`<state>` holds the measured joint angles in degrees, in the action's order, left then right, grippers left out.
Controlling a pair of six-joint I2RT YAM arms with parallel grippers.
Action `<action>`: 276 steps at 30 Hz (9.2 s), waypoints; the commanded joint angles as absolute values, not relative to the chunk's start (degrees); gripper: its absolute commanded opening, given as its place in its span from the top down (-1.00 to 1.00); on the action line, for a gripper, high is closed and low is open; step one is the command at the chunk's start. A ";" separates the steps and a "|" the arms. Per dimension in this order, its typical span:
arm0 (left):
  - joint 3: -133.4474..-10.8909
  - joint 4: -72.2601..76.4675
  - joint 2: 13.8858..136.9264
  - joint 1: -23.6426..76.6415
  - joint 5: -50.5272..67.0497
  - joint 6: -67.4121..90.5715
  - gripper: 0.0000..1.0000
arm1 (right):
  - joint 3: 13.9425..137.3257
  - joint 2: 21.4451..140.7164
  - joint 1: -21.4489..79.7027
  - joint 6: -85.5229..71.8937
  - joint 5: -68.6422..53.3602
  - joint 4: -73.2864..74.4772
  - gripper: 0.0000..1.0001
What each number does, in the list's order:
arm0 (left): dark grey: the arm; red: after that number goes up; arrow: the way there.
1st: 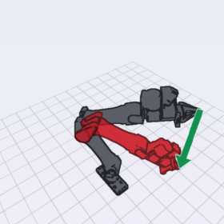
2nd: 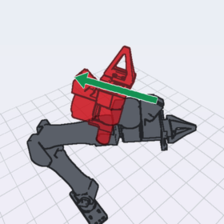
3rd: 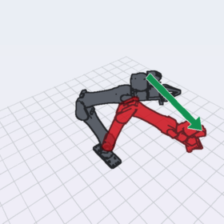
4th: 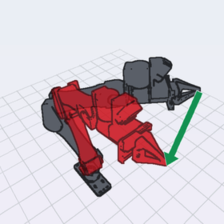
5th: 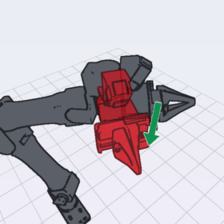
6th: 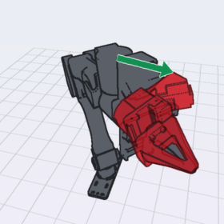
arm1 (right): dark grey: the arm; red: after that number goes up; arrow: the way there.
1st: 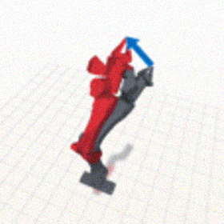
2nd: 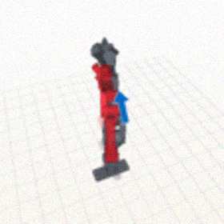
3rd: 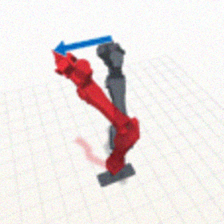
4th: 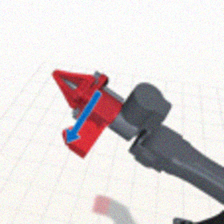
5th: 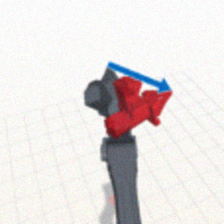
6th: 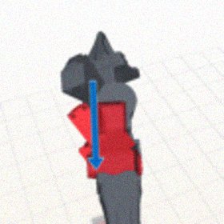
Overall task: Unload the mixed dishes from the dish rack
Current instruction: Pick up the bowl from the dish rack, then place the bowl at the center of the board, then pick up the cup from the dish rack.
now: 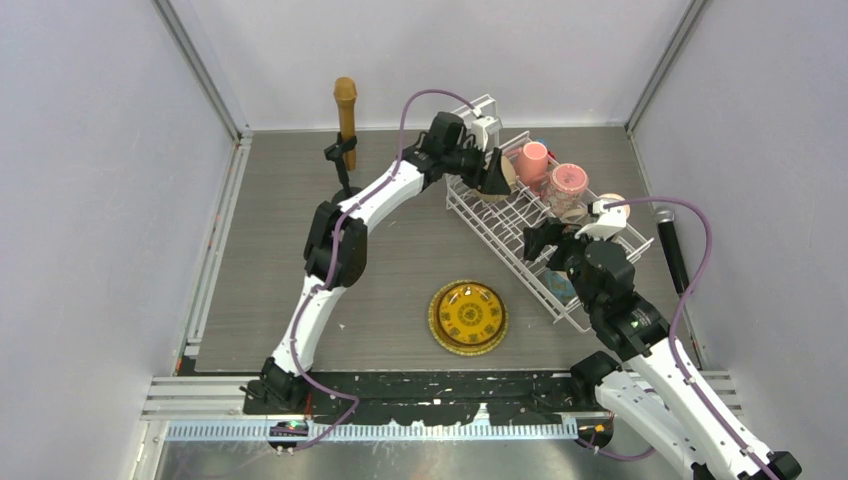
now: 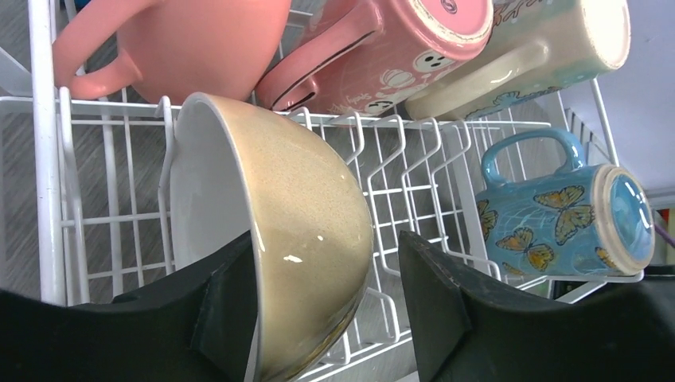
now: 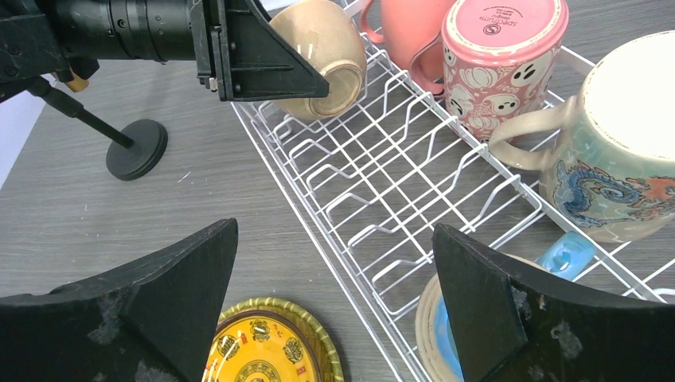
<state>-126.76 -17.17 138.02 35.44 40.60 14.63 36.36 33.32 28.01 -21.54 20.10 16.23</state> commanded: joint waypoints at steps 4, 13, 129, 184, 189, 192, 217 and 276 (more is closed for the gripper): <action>-129.29 -10.23 137.50 34.97 44.20 20.44 -0.15 | 36.17 33.09 28.04 -21.27 21.37 12.87 -0.99; -129.29 -7.37 137.57 34.54 44.77 23.87 0.28 | 36.04 33.38 28.04 -21.18 21.30 12.58 -0.99; -53.11 -6.75 93.53 38.05 -29.53 26.08 -0.88 | 45.42 40.40 28.04 -26.09 38.94 28.00 -1.00; -44.90 14.15 79.86 37.97 -4.29 18.90 -0.99 | 57.61 53.83 14.94 -31.96 22.71 52.19 -1.00; -45.09 14.15 80.31 38.00 -4.10 18.72 -0.99 | 58.33 53.75 14.87 -31.33 21.17 50.73 -1.00; -45.03 14.15 80.22 38.03 -4.21 18.64 -0.99 | 58.66 54.90 14.92 -30.98 20.82 51.02 -1.00; -44.61 13.74 79.44 38.04 -5.06 18.41 -0.99 | 53.39 62.92 14.94 -33.19 22.04 52.96 -1.00; -44.48 10.03 71.69 37.93 -3.15 22.53 -0.99 | 42.37 35.31 14.92 -21.64 -0.15 4.64 0.99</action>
